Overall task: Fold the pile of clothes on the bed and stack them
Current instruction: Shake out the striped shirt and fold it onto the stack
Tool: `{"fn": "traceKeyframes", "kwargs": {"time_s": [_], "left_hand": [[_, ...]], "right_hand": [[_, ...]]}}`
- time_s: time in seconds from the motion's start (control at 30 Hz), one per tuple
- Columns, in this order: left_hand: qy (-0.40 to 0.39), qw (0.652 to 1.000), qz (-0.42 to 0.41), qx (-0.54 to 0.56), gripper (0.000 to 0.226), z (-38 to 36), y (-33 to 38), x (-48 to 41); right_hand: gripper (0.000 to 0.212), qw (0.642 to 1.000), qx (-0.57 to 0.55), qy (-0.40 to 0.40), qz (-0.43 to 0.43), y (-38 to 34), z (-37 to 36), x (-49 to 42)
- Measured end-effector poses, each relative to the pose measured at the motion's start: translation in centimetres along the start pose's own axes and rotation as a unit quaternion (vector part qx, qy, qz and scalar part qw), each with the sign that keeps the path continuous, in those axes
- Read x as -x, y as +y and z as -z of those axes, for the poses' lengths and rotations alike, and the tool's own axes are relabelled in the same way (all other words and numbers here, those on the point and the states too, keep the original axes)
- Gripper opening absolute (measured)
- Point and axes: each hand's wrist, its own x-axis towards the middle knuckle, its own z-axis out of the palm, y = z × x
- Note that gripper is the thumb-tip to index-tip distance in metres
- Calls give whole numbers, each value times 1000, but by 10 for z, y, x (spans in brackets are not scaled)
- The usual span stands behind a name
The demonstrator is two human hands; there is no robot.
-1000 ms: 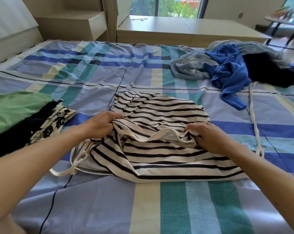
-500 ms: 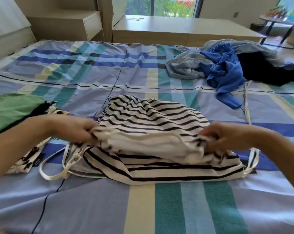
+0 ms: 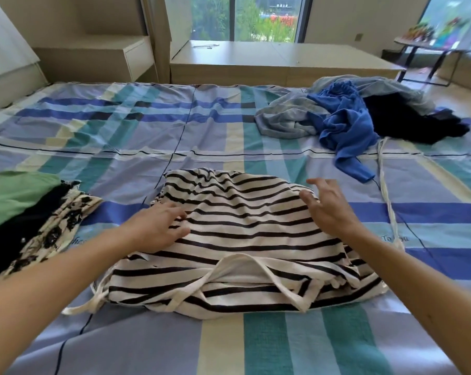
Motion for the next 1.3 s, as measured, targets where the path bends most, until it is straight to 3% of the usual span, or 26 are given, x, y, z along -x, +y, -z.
{"fn": "traceKeyframes", "kwargs": {"time_s": [0.17,0.3,0.43,0.53,0.63,0.73,0.8,0.87,0.9,0.97,1.03,1.13,1.2,1.3], "left_hand": [[140,987,44,67,22,4,1,-27],[223,966,90,89,30,9,-6,-63],[246,951,156,101,47,16,-8,-111],[178,950,211,147,65,16,-15,-143],[122,964,193,136,47,18,-23,-163],[174,958,176,141,27,26,-34,-172],[206,948,218,102,27,32,-39,-172],[203,940,273,-2,32,32,-31,-165],[201,942,267,-39,37,30,-19,-159],[201,964,170,-26,46,20,20,-141],[169,983,38,55,46,6,74,-113],[114,976,-92,161,41,-14,166,-62],[103,966,-142,188,58,-23,215,-35],[85,970,-180,137,96,-38,265,-19]], "right_hand": [[40,977,-138,1,-162,19,8,-36],[30,905,-321,-56,-274,22,8,-56],[29,910,-291,-131,-265,21,8,-77],[19,919,-283,-163,-221,21,4,-90],[13,929,-308,-131,-156,30,13,-100],[6,939,-322,-21,-118,43,28,-110],[11,943,-302,70,-121,58,26,-118],[20,954,-251,98,-132,70,15,-119],[28,959,-227,84,-147,73,9,-118],[54,964,-191,34,-180,73,6,-111],[73,965,-194,-2,-178,69,9,-104],[94,965,-198,-49,-167,63,14,-92],[104,964,-204,-73,-156,62,14,-82],[125,953,-244,-115,-140,64,18,-71]]}}
